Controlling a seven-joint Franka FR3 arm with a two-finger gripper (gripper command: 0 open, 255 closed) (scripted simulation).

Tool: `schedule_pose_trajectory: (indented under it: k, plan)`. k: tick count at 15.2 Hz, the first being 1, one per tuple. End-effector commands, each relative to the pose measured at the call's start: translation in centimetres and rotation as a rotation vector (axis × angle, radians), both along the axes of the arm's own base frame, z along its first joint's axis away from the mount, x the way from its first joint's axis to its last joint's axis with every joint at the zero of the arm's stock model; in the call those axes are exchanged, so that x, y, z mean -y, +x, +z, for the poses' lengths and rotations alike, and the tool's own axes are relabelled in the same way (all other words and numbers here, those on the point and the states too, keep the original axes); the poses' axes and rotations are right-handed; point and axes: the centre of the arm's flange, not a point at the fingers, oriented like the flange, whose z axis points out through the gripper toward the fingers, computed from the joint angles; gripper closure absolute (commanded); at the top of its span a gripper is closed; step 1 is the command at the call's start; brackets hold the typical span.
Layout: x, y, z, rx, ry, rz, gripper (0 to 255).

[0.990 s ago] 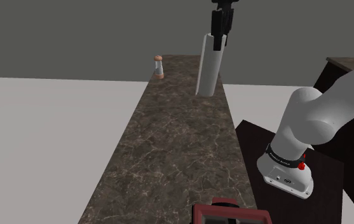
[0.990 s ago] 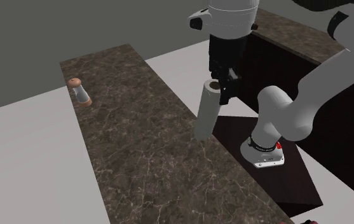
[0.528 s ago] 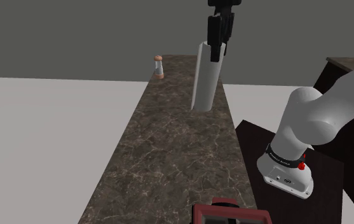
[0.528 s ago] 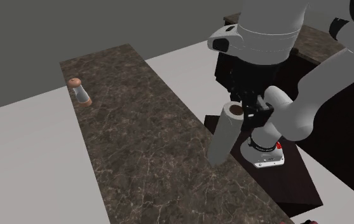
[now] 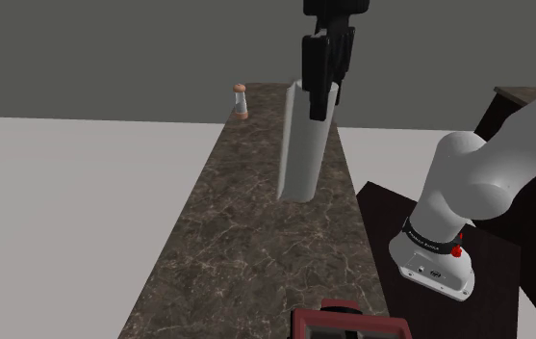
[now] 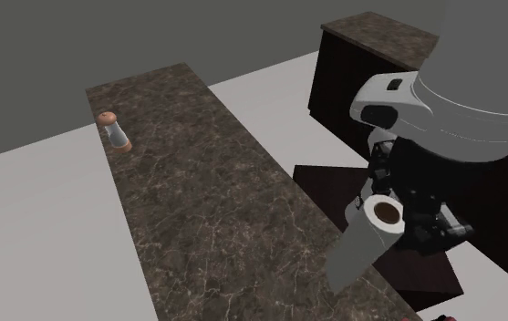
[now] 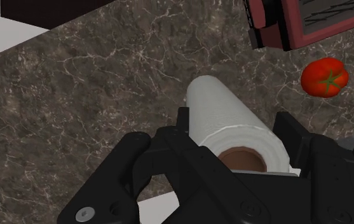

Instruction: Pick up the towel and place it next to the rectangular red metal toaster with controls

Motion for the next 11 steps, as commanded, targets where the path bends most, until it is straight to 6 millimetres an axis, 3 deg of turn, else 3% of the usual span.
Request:
schedule_pose_trajectory:
  k: [1, 3, 11]
  plan:
    - [-2.4, -1.1, 0.0, -0.001, 0.0, -0.002, 255]
    - [-4.2, -2.0, 0.0, -0.001, 0.0, -0.002, 255]
    - [-4.2, -2.0, -4.2, -0.001, 0.0, -0.002, 255]
